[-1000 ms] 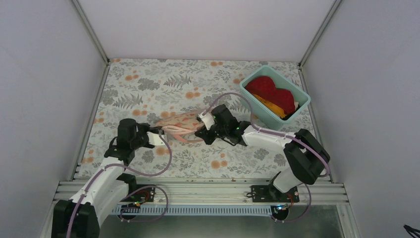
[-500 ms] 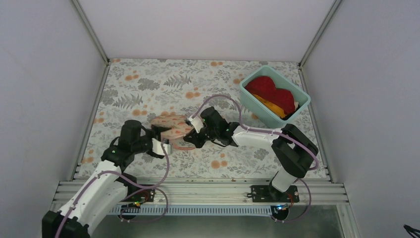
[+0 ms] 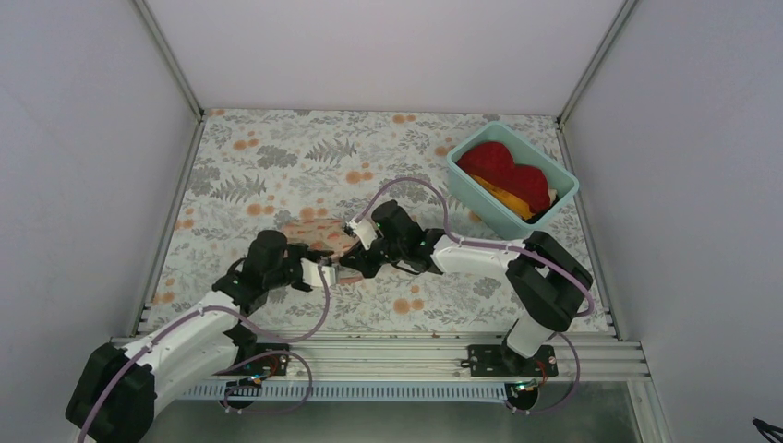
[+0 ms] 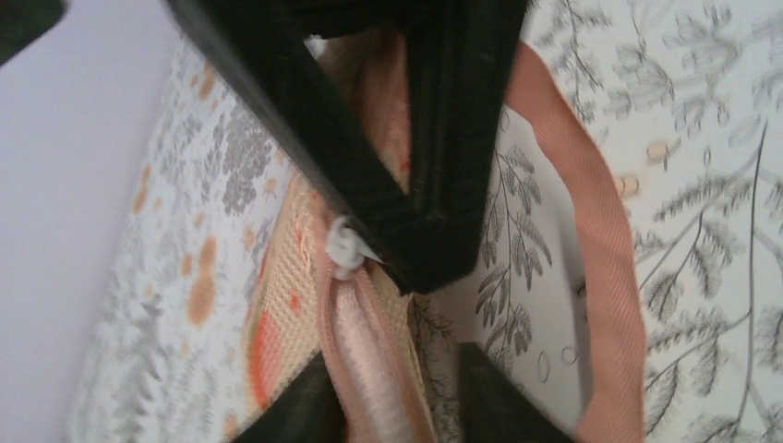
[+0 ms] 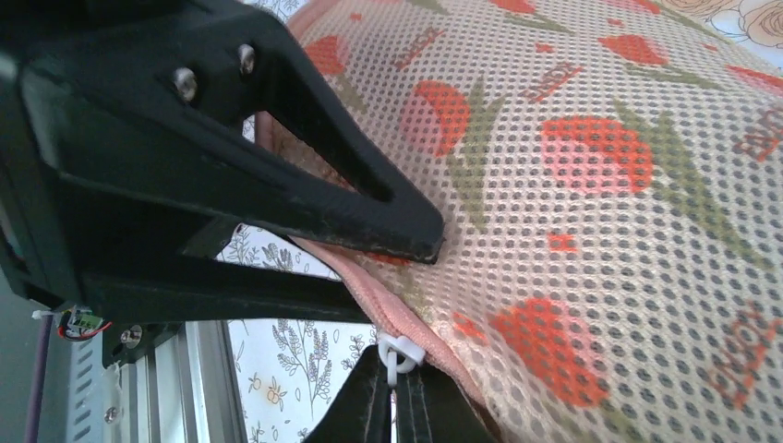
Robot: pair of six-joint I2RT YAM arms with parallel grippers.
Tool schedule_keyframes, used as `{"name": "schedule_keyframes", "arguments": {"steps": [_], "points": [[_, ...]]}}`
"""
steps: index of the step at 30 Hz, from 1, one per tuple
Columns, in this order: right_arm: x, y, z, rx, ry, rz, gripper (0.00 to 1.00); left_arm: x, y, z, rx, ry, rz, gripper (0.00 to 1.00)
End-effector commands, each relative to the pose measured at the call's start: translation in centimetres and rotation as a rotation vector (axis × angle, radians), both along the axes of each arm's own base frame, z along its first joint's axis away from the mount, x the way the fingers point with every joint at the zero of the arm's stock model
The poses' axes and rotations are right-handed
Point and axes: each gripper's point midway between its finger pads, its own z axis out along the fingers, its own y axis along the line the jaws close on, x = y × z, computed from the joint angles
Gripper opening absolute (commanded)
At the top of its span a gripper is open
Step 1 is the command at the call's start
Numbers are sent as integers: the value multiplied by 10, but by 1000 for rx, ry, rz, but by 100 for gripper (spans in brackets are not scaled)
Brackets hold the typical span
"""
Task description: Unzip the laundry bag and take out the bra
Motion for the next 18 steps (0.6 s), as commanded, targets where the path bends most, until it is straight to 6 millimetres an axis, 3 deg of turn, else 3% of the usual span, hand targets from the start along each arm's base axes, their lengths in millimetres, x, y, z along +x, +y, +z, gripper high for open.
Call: {"name": "schedule_keyframes", "arguments": {"steps": [1,3,4,9,18], "points": [[0,10,25,67,-35,21,4,4,-4,8,-13,-93,-23,18],[2,8,24,60,-39,11,4,5,-2,7,11,-117,-29,4],[3,6,24,54,-41,5,4,5,0,6,28,-125,-25,3],[12,-13,22,27,-29,-45,4,9,14,-5,115,-169,10,2],[22,-76,3,-59,22,-174,4,12,29,-12,176,-225,40,2]]}}
